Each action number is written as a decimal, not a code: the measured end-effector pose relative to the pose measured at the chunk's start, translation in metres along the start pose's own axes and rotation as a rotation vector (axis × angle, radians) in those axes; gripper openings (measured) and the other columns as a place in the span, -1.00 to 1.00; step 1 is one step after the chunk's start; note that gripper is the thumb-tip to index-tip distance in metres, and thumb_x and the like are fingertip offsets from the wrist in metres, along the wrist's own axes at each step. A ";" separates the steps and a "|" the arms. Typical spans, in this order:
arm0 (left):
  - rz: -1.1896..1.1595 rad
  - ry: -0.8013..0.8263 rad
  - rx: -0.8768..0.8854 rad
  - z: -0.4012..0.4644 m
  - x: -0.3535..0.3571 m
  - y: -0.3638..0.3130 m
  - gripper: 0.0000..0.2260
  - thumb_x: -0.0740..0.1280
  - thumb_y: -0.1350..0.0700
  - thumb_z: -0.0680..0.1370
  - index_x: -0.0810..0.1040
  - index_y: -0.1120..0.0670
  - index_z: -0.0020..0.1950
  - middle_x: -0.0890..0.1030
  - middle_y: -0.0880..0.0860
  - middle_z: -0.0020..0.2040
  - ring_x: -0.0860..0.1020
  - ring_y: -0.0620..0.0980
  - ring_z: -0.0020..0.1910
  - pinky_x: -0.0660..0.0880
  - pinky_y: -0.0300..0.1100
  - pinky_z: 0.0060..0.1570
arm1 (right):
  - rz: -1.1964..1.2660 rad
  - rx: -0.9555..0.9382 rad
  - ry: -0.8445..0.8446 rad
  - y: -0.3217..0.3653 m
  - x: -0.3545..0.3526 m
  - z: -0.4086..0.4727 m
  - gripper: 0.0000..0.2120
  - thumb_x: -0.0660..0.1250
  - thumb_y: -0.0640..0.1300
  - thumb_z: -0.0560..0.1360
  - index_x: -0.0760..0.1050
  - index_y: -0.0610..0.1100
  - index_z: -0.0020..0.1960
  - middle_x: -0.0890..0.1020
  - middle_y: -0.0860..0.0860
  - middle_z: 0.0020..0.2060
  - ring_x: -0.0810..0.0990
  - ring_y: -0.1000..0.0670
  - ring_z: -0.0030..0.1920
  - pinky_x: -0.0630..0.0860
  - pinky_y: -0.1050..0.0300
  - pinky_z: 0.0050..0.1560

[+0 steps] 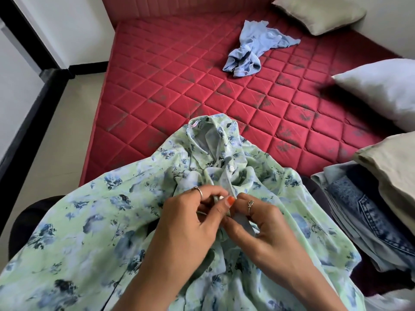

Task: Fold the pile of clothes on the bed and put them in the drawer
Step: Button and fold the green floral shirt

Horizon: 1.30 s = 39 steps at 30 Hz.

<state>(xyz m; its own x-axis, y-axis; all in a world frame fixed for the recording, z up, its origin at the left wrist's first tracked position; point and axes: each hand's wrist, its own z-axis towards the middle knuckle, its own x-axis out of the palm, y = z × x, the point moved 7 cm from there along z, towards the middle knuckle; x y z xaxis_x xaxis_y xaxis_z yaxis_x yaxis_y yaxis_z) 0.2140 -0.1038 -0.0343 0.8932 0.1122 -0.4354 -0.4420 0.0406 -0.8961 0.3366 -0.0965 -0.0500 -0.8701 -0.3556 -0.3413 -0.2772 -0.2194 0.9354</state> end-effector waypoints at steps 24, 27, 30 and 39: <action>-0.240 0.087 -0.209 -0.008 0.017 0.020 -0.86 0.37 0.18 0.52 0.65 -0.07 -0.08 0.68 -0.11 -0.18 0.64 -0.17 -0.16 0.54 -0.36 -0.13 | 0.758 0.385 -0.196 -0.047 -0.004 -0.018 -0.65 0.56 0.08 0.21 0.63 -0.13 -0.15 0.51 -0.21 -0.22 0.31 -0.19 -0.12 0.21 -0.14 -0.06; -0.255 0.050 -0.227 -0.009 0.018 0.024 -0.94 0.38 0.08 0.50 0.62 -0.07 -0.08 0.68 -0.09 -0.17 0.64 -0.16 -0.16 0.54 -0.36 -0.15 | 0.762 0.365 -0.169 -0.045 -0.002 -0.016 -0.57 0.61 0.15 0.15 0.61 -0.10 -0.16 0.48 -0.18 -0.25 0.30 -0.18 -0.16 0.22 -0.12 -0.13; -0.226 0.083 -0.243 -0.010 0.020 0.026 -0.80 0.31 -0.16 0.40 0.62 -0.10 -0.11 0.68 -0.09 -0.18 0.64 -0.17 -0.19 0.56 -0.31 -0.16 | 0.764 0.368 -0.145 -0.045 -0.001 -0.015 -0.55 0.61 0.15 0.14 0.60 -0.11 -0.15 0.46 -0.20 -0.25 0.32 -0.19 -0.18 0.24 -0.11 -0.18; -0.144 0.099 -0.127 -0.004 0.020 0.022 -0.81 0.33 -0.16 0.38 0.61 -0.09 -0.14 0.66 -0.08 -0.24 0.63 -0.13 -0.25 0.59 -0.19 -0.22 | 0.766 0.388 -0.172 -0.046 -0.002 -0.015 -0.70 0.52 0.00 0.28 0.63 -0.18 -0.11 0.52 -0.29 -0.16 0.34 -0.20 -0.07 0.21 -0.15 -0.04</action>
<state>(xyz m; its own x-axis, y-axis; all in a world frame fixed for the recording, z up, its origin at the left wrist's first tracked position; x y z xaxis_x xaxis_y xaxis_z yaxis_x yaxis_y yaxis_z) 0.2224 -0.1047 -0.0630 0.9528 0.0155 -0.3032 -0.3012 -0.0766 -0.9505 0.3569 -0.0999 -0.0938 -0.9147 -0.1295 0.3828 0.3165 0.3596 0.8778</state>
